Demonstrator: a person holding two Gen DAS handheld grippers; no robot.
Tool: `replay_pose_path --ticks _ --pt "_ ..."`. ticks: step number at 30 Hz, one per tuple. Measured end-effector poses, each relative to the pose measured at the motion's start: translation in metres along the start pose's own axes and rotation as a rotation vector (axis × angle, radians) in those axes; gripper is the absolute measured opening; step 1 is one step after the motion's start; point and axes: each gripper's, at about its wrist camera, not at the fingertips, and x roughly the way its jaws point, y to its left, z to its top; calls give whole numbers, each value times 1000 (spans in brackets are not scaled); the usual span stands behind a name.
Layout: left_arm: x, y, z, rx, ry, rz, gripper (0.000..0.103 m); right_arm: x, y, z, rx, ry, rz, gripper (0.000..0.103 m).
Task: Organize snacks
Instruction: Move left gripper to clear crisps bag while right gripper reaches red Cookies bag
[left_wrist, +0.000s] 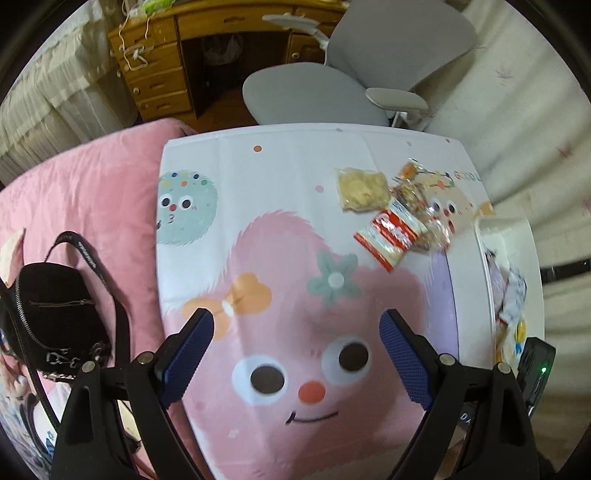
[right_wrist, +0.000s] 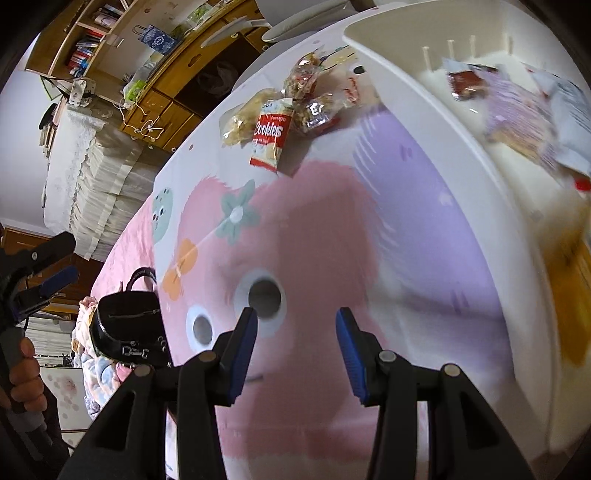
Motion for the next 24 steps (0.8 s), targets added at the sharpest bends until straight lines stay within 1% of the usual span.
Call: replay_pose_path --ticks 2,9,15,19,21,24 --pt "16 1 16 -10 23 -9 90 10 1 12 4 1 3 45" --pt "69 -4 74 -24 84 35 90 41 9 61 5 -30 -6 45" --pt "107 -15 121 -44 119 36 90 62 14 95 4 -57 -1 45" --pt "128 -23 141 -67 128 -1 90 72 16 105 -1 -68 10 45" --pt "139 -29 148 -80 133 -29 90 73 18 106 -14 -98 14 45" --pt "154 -39 152 -84 140 -69 90 76 25 109 -36 -116 21 45"
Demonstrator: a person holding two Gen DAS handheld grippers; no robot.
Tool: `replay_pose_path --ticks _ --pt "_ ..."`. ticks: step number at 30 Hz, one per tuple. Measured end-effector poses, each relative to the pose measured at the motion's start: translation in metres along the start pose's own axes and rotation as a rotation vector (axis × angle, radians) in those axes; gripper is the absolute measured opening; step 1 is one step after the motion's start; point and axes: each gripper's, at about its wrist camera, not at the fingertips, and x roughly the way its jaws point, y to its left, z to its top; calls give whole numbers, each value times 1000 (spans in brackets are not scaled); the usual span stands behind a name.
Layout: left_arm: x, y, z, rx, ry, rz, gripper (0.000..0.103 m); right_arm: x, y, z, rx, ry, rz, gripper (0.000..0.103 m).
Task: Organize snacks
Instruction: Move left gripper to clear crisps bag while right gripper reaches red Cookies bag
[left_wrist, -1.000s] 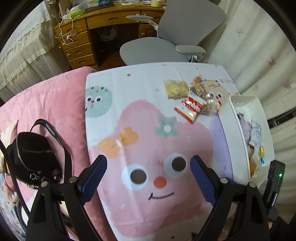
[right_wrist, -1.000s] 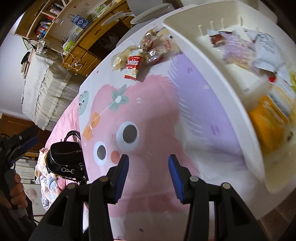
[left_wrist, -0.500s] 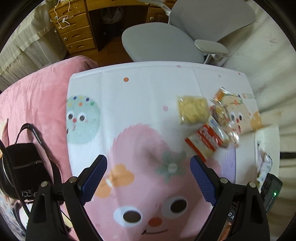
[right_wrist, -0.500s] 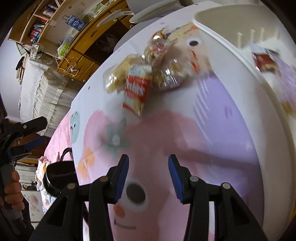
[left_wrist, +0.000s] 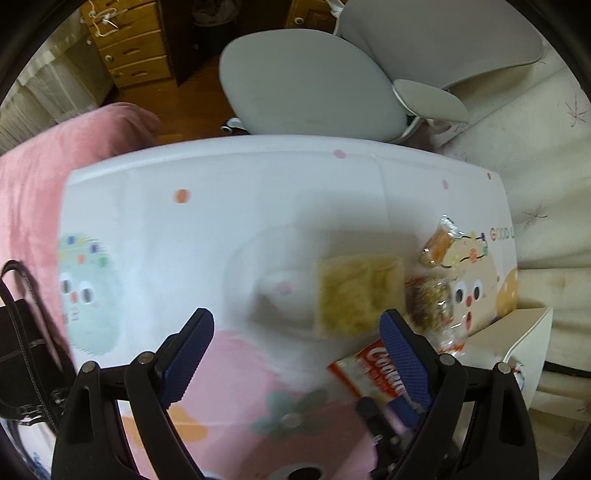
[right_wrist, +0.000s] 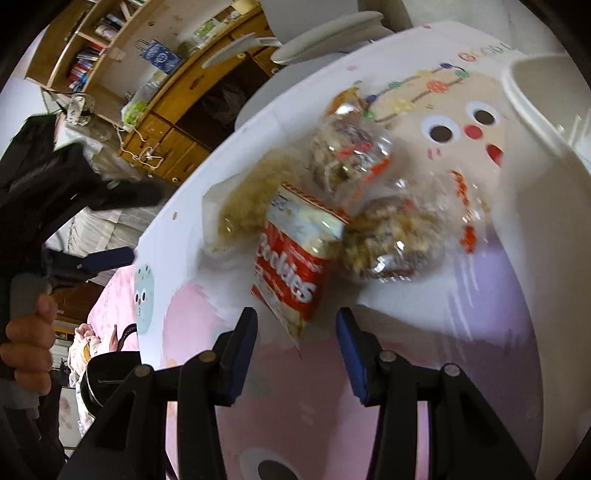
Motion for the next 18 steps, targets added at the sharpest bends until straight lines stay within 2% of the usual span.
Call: replay_pose_path --ticks 7,10,12,14,18 --pt "23 -29 0 30 -4 -55 90 3 7 0 -61 -38 2 45" --pt "32 -40 0 28 -9 -56 90 3 5 0 -71 -42 11 45" --pt "39 -46 0 32 0 -48 90 5 6 0 -77 -44 10 41" --pt "47 -52 -1 36 9 -32 90 4 3 1 -81 -42 5 31" --pt "55 -58 -1 44 14 -10 90 1 -5 3 -64 -38 12 26"
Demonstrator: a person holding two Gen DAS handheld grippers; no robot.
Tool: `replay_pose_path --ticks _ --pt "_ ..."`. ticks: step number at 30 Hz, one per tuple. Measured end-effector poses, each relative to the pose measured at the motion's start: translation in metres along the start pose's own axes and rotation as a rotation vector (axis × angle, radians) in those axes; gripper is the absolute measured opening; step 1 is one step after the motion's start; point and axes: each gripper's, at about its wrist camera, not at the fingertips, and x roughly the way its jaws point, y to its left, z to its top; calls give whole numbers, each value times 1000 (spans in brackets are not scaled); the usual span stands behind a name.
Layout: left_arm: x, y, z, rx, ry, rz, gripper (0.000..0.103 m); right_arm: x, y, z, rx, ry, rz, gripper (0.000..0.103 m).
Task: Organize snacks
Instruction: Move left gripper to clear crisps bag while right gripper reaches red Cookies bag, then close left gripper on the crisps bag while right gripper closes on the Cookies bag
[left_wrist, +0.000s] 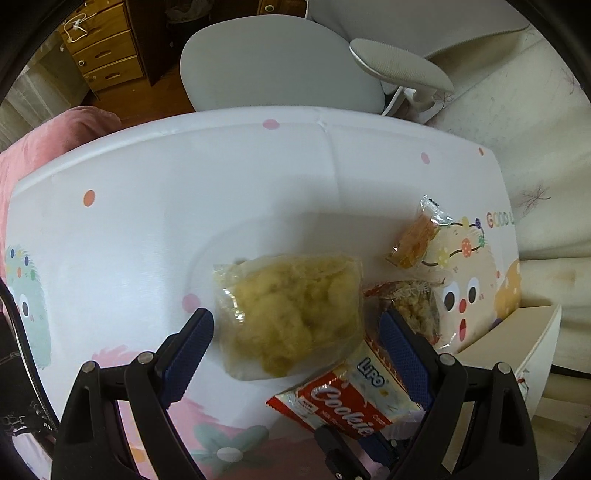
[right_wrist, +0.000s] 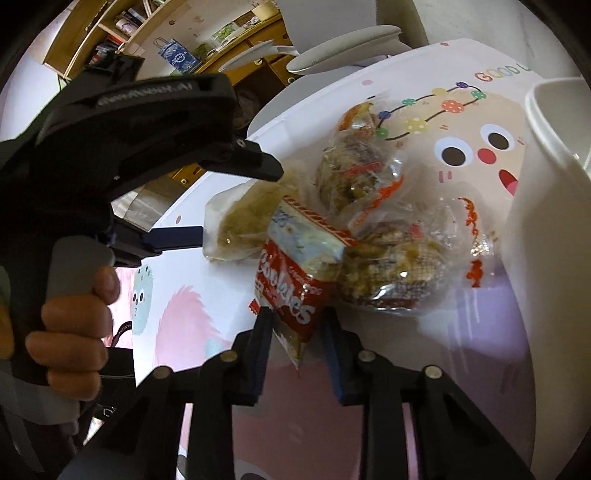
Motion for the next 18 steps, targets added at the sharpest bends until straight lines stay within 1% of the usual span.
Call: replay_pose_path --ticks 2,6,11,12,18 --pt "5 -4 1 0 3 7 90 -2 -2 0 8 -3 22 21" --pt "9 -8 3 5 -1 44 90 -6 -5 -1 19 -6 41 15" --pt "15 -7 4 -12 11 63 81 -10 -3 -2 11 -14 36 14" --pt "16 -7 4 -15 12 64 81 -12 -4 -2 13 -16 36 14" --pt "15 -3 1 -45 4 48 73 -17 -7 -3 16 -18 41 13"
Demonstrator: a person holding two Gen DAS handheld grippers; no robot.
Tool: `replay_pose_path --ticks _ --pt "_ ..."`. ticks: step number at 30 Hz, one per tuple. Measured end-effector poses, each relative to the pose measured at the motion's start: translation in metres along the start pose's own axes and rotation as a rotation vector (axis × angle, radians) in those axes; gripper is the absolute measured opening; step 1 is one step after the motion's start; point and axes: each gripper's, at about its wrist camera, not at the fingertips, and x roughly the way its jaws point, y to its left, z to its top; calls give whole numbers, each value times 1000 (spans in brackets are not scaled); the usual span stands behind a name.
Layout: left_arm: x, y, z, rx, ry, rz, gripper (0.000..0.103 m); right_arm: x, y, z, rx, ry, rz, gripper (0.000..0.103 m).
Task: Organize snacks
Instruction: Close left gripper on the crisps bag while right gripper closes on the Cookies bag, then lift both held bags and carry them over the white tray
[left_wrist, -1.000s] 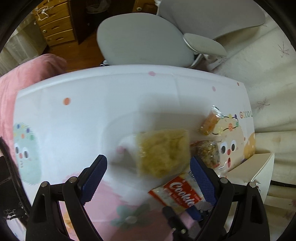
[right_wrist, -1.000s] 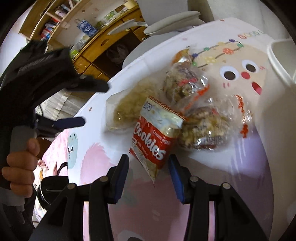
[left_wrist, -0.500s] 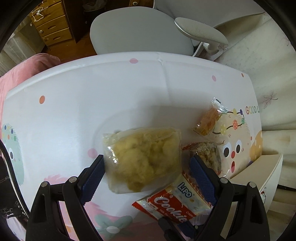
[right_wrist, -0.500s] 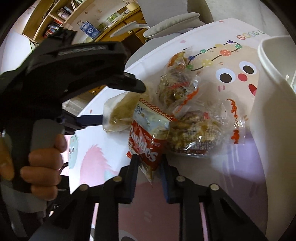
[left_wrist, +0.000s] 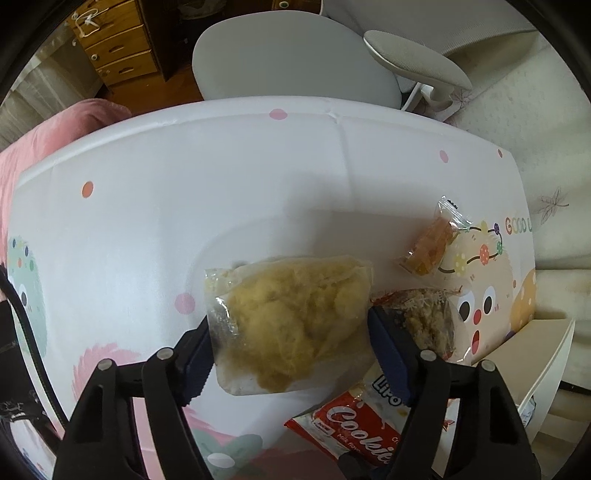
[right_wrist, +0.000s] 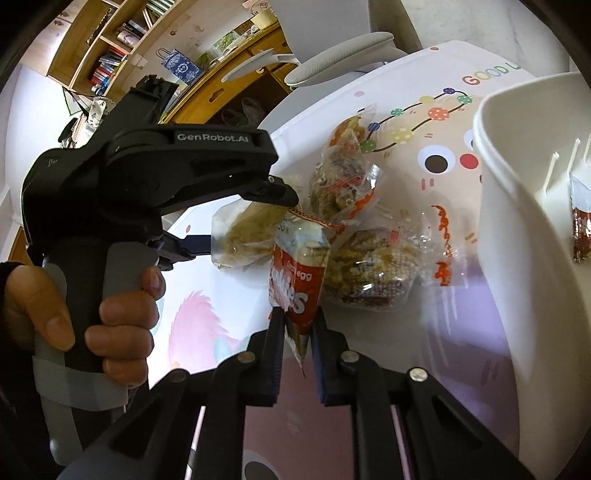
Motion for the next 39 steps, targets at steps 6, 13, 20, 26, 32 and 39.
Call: replay_pose_path --ticks 6,13,20,26,32,39 --pt "-6 10 -6 -33 1 2 63 -8 -1 -3 -7 0 -8 13" --pt "-19 24 -21 -71 7 6 59 -15 5 -11 -25 5 -25 12" --pt "-43 47 -47 -107 5 10 58 -28 13 -24 -60 24 -46 11" --pt "-63 64 -77 -115 0 15 58 -48 21 -49 -94 37 -53 11" --pt "-85 84 -112 -116 -7 27 58 -73 26 -80 -111 38 -71 11" --pt "-108 98 -162 -82 -11 30 58 -103 27 -121 -75 4 -88 11"
